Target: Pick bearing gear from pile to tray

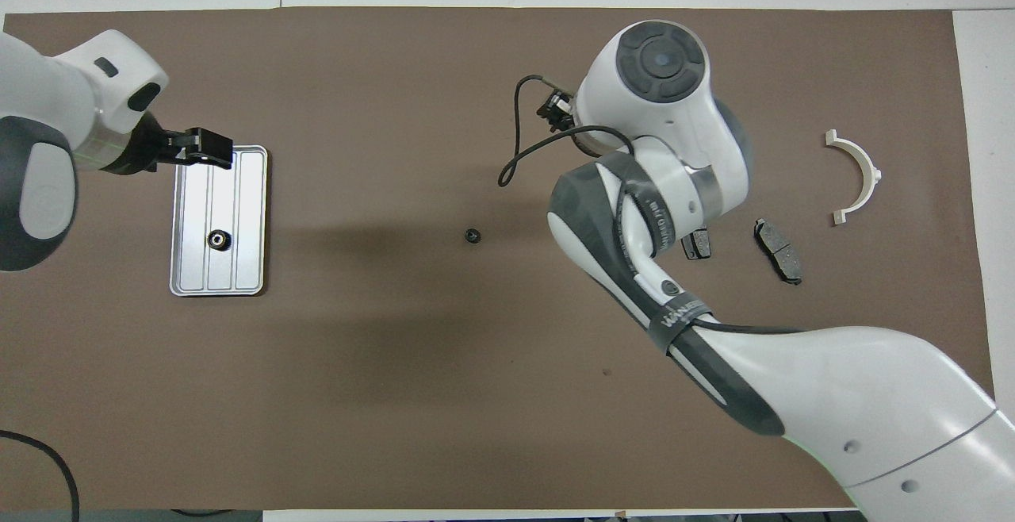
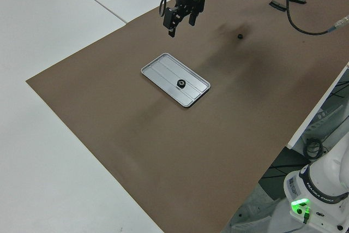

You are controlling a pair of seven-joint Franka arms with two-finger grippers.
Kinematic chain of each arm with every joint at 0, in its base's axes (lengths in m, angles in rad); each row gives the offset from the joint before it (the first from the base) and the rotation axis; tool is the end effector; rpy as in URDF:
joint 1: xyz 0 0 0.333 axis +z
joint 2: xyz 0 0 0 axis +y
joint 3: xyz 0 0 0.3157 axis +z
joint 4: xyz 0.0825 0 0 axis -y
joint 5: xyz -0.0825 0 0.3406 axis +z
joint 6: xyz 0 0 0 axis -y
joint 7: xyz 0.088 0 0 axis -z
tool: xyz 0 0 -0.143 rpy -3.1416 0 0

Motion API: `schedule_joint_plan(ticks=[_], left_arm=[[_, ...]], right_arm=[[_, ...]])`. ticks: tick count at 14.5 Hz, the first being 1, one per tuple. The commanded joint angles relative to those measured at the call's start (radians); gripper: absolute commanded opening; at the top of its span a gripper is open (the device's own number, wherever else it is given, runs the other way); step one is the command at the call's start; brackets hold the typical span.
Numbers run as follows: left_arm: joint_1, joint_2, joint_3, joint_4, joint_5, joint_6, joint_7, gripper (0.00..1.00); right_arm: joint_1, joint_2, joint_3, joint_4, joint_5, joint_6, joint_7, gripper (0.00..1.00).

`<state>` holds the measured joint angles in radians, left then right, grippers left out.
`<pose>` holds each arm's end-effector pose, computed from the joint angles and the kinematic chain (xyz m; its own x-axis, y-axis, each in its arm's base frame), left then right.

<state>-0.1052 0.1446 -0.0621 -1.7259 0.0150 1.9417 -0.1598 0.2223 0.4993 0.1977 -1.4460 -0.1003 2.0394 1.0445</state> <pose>0.5673 -0.0926 0.4756 0.9974 -0.0112 0.0714 -0.0117 -0.9999 0.0061 0.6250 0.2458 0.3936 0.8159 -0.5759 0.0517 -0.5705 -0.8164 -0.0900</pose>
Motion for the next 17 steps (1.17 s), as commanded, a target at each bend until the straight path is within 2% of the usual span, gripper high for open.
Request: schedule_joint_plan(ticks=[1,4,5,8,11,14,17], left_arm=[[-0.144,0.027,0.012,0.019,0.055,0.023,-0.202,1.00],[-0.298,0.030,0.012,-0.013,0.057,0.040,-0.297,1.00],[-0.342,0.035,0.012,-0.042,0.057,0.090,-0.361,1.00],[-0.439,0.137,0.012,-0.054,0.062,0.195,-0.499,1.00],[-0.470,0.210,0.012,-0.057,0.080,0.250,-0.549,1.00],[-0.469,0.216,0.013,-0.099,0.086,0.311,-0.555,1.00],[-0.455,0.236,0.016,-0.121,0.117,0.362,-0.554,1.00]], right_arm=[[-0.072,-0.036,0.017,-0.022,0.048,-0.039,-0.173,1.00],[-0.116,-0.050,0.017,-0.024,0.050,-0.076,-0.289,1.00],[-0.126,-0.056,0.017,-0.022,0.050,-0.094,-0.313,1.00],[-0.153,-0.070,0.015,-0.025,0.050,-0.128,-0.397,1.00],[-0.202,-0.074,0.015,-0.030,0.050,-0.145,-0.521,1.00],[-0.257,-0.076,0.015,-0.031,0.050,-0.153,-0.651,1.00],[-0.259,-0.105,0.000,-0.039,0.050,-0.165,-0.708,1.00]])
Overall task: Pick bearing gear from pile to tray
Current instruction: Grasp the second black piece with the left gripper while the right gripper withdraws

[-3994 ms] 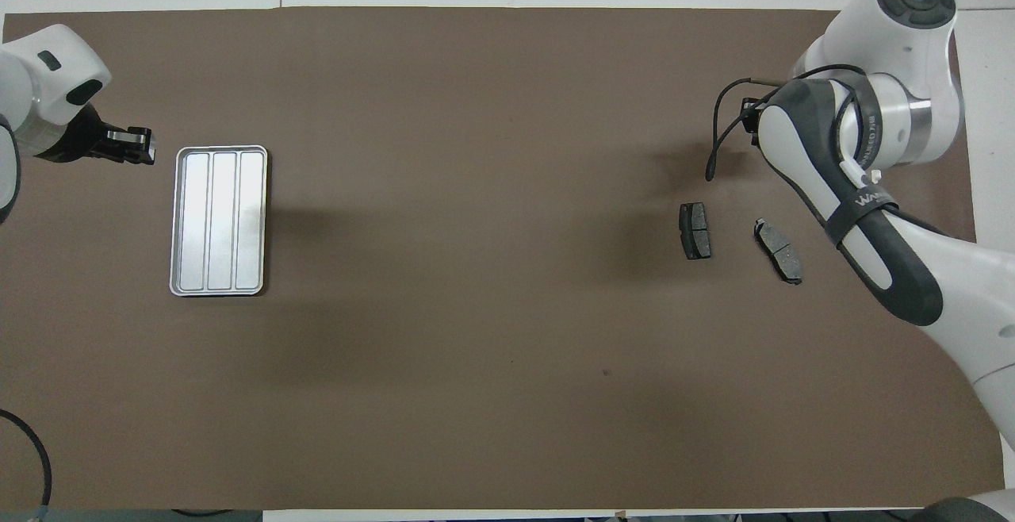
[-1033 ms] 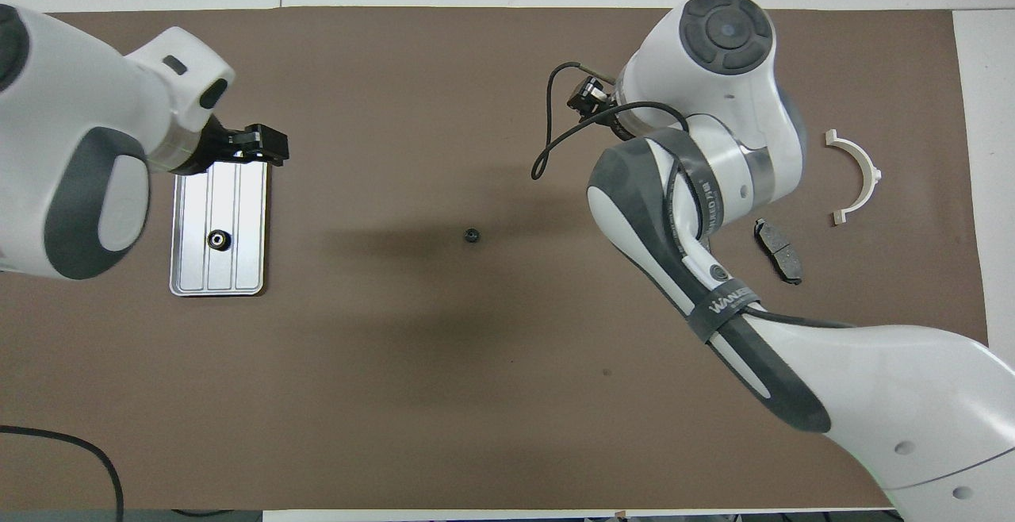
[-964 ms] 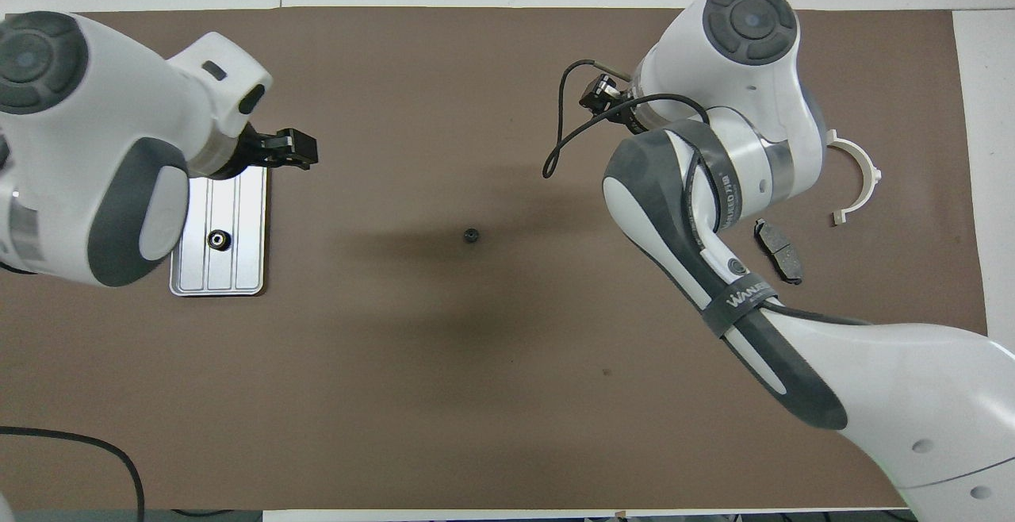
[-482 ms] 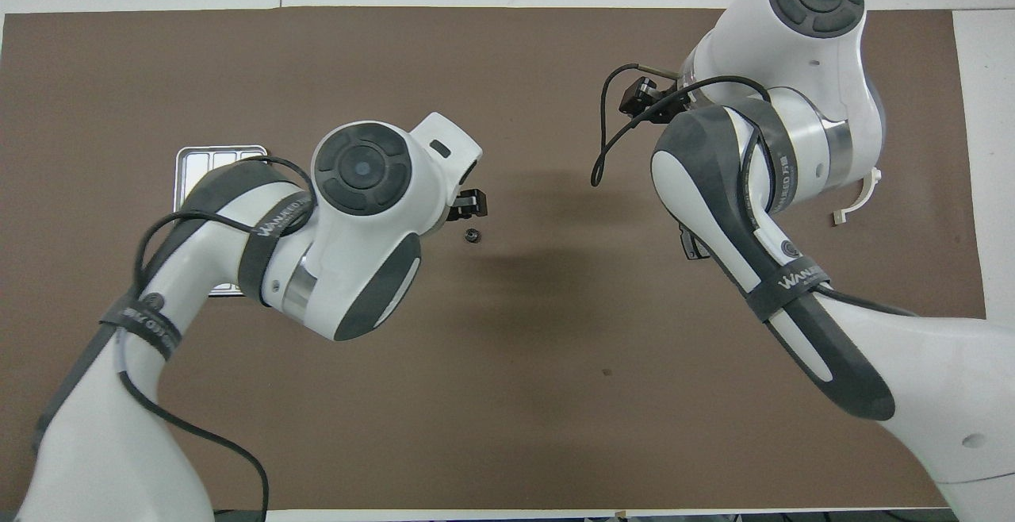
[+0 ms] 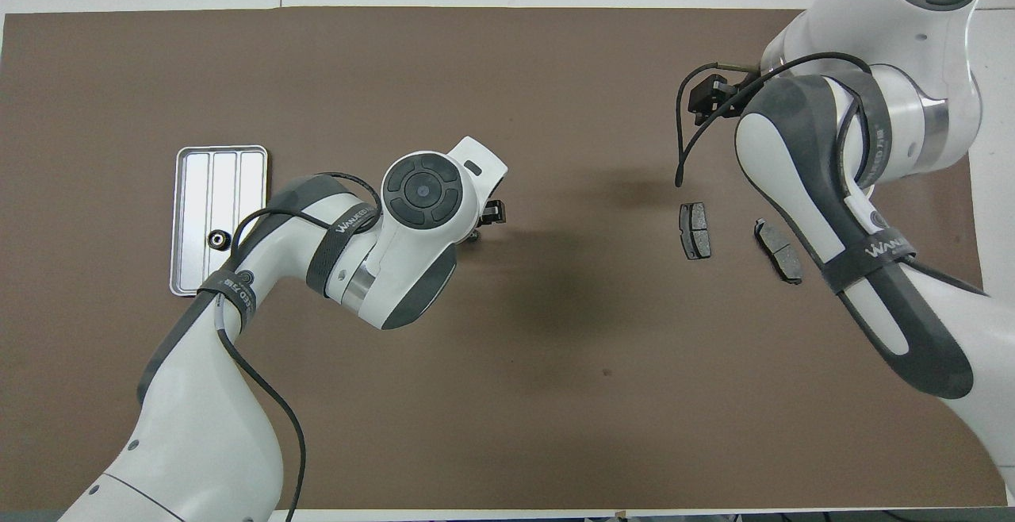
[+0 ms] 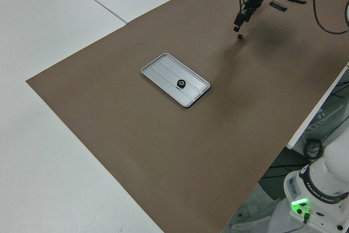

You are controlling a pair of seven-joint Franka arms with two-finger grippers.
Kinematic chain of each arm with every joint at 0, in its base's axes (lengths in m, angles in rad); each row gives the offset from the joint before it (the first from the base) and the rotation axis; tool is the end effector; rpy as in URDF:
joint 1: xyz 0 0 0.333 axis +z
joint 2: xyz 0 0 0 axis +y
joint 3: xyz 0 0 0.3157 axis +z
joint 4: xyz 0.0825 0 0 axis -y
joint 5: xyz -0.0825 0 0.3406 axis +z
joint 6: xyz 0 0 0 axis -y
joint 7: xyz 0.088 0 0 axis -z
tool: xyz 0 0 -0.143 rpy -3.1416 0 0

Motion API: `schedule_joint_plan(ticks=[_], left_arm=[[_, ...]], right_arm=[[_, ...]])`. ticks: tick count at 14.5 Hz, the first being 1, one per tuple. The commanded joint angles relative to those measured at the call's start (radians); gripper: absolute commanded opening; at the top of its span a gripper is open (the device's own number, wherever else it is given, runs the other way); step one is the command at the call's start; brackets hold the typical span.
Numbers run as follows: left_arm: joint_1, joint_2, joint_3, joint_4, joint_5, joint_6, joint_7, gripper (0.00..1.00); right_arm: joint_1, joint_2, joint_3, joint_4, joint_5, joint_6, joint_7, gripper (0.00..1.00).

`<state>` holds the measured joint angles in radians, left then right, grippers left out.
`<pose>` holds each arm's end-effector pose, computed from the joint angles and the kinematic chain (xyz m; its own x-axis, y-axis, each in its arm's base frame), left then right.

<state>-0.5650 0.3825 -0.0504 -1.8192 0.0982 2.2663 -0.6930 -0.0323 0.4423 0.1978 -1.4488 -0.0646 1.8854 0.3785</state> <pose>0.5066 -0.3492 0.3242 0.9959 0.0210 0.0876 0.0216 -0.9997 -0.0058 0.6407 0.0807 0.4148 0.9777 -0.2101 -0.0057 -0.2102 -0.9774 -0.0222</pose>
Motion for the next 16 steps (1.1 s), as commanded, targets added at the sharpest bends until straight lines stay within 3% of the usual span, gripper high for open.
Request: schedule_joint_plan(ticks=[1,6,14,16], left_arm=[[0.005,-0.001,0.004,-0.029,0.034,0.039,-0.020,1.00],[-0.012,0.007,0.003,-0.051,0.035,0.071,-0.048,1.00],[-0.059,0.004,0.000,-0.087,0.034,0.122,-0.102,1.00],[-0.059,0.004,0.000,-0.095,0.034,0.128,-0.102,1.00]], right_arm=[[-0.006,-0.057,-0.006,-0.042,0.014,-0.011,-0.059,1.00],[-0.007,-0.160,-0.064,-0.101,0.014,-0.031,-0.236,1.00],[-0.038,-0.201,-0.055,-0.093,0.035,-0.101,-0.265,1.00],[-0.032,-0.247,-0.057,-0.104,0.037,-0.120,-0.267,1.00]])
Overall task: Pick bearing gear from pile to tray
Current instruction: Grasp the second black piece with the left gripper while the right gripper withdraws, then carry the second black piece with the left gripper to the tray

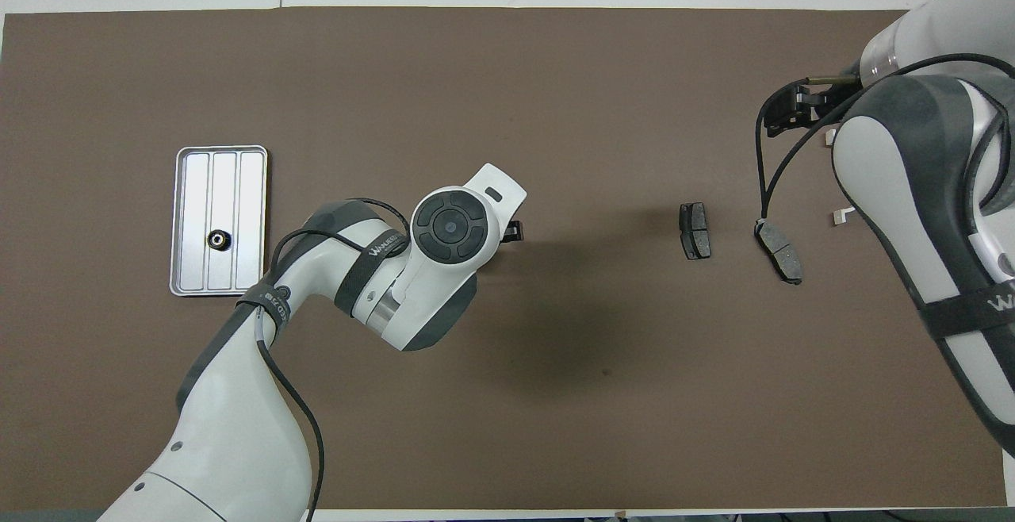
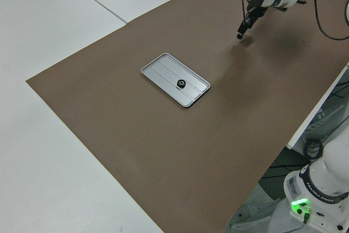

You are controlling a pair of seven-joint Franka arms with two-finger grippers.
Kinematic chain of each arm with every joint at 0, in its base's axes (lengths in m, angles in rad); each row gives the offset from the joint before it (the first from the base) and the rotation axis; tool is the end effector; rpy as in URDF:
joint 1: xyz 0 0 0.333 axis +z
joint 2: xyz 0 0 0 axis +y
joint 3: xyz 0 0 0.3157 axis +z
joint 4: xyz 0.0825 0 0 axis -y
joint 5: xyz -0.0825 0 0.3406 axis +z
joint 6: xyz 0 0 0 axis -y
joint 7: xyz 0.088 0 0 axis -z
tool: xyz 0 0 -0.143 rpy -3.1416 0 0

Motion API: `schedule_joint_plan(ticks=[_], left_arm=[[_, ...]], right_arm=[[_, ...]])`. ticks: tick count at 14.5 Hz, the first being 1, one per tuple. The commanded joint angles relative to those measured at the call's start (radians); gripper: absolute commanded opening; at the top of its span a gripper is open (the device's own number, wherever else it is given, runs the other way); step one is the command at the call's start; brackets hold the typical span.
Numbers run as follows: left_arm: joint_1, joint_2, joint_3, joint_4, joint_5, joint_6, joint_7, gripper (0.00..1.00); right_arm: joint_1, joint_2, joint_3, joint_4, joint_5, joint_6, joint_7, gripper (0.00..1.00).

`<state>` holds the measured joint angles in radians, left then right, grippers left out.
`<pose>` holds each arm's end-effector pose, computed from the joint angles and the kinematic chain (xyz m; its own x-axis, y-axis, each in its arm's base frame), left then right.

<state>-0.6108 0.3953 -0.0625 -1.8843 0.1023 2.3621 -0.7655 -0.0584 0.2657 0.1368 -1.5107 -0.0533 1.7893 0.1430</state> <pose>0.4803 -0.3754 0.2987 0.9949 0.0290 0.0963 0.0274 -0.9995 0.0182 0.6015 0.0324 0.4866 0.9981 -0.0583 0.0175 -0.0585 -0.9982 0.0140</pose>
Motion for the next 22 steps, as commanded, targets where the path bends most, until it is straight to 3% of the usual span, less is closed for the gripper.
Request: schedule_joint_plan(ticks=[1,6,10,11,14,17,22], left_arm=[[-0.014,-0.009,0.012,-0.030,0.030,0.037,-0.029,1.00],[-0.014,-0.010,0.015,-0.073,0.031,0.080,-0.029,0.98],[-0.012,-0.009,0.015,-0.075,0.031,0.094,-0.029,0.97],[-0.012,-0.007,0.015,-0.075,0.031,0.094,-0.029,0.92],[-0.010,-0.007,0.016,-0.071,0.031,0.094,-0.028,0.88],[-0.001,-0.006,0.016,-0.065,0.037,0.095,-0.023,0.88],[0.005,-0.003,0.020,-0.061,0.066,0.112,-0.021,0.85]], right_arm=[[-0.002,-0.097,0.003,-0.051,0.029,-0.039,-0.037,1.00],[-0.009,-0.261,0.001,-0.177,0.030,-0.054,-0.115,1.00],[-0.008,-0.350,0.001,-0.183,0.030,-0.126,-0.115,1.00],[-0.005,-0.370,-0.002,-0.183,0.030,-0.145,-0.115,1.00],[0.005,-0.388,-0.026,-0.174,0.035,-0.203,-0.115,1.00],[0.006,-0.384,-0.039,-0.172,0.150,-0.215,-0.077,1.00],[0.020,-0.382,-0.042,-0.172,0.116,-0.278,-0.072,1.00]])
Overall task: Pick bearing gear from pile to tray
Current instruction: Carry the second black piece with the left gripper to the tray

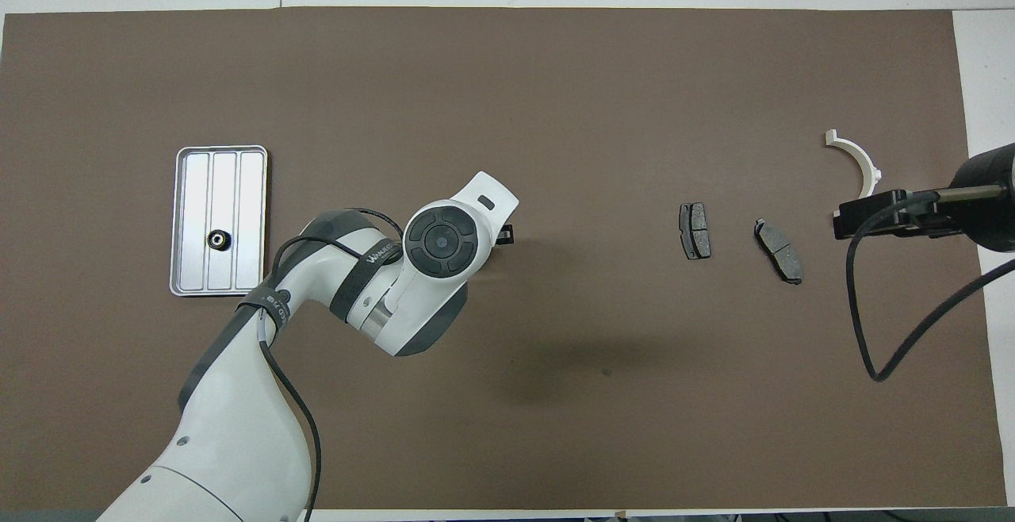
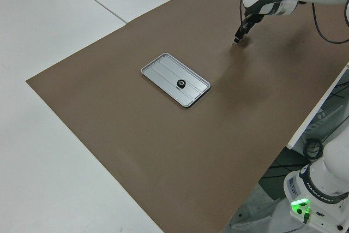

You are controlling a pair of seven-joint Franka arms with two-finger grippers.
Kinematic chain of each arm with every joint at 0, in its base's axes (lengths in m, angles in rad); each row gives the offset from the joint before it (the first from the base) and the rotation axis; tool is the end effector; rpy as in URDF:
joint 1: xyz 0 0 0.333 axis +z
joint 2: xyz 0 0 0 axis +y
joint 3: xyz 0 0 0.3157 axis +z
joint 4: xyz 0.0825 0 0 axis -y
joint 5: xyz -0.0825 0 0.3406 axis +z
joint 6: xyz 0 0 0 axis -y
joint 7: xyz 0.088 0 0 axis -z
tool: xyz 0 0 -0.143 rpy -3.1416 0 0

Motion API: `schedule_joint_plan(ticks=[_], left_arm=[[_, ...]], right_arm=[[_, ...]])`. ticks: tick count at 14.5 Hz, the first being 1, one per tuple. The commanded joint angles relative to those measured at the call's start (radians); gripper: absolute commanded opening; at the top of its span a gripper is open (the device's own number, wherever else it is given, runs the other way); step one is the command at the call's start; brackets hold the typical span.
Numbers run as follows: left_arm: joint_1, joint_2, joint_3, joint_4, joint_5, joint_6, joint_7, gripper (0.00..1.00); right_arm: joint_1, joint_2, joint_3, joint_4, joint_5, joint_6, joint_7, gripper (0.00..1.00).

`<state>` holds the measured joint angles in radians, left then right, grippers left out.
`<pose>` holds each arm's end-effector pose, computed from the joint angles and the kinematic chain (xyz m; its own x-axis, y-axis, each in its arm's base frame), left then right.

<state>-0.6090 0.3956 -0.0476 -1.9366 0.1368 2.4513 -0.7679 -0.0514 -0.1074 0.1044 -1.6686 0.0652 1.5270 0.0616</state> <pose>0.4826 -0.3662 0.2861 0.9901 0.0172 0.1394 0.0142 -0.9996 0.0226 0.4699 0.0372 0.5955 0.9993 -0.0067 -0.0380 -0.0086 -0.9986 -0.0518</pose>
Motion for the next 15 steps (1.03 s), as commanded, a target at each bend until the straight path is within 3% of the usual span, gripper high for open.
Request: schedule_joint_plan(ticks=[1,5,8,11,15], left_arm=[[0.003,-0.001,0.005,-0.008,0.032,0.023,-0.019,0.83],[0.003,-0.001,0.006,-0.004,0.032,0.023,-0.021,0.65],[0.003,-0.001,0.006,-0.004,0.030,0.028,-0.022,0.37],[0.003,-0.001,0.006,-0.004,0.027,0.029,-0.025,0.00],[0.041,-0.001,0.009,0.053,0.032,-0.017,-0.013,0.00]], right_arm=[[0.015,-0.009,-0.009,-0.014,-0.020,-0.016,0.006,1.00],[0.030,-0.006,-0.008,-0.014,-0.109,-0.011,-0.008,1.00],[0.027,-0.006,-0.008,-0.014,-0.111,-0.007,-0.026,1.00],[0.019,-0.002,-0.006,-0.014,-0.113,-0.005,-0.026,1.00],[0.019,-0.002,-0.006,-0.014,-0.108,-0.005,-0.026,1.00]])
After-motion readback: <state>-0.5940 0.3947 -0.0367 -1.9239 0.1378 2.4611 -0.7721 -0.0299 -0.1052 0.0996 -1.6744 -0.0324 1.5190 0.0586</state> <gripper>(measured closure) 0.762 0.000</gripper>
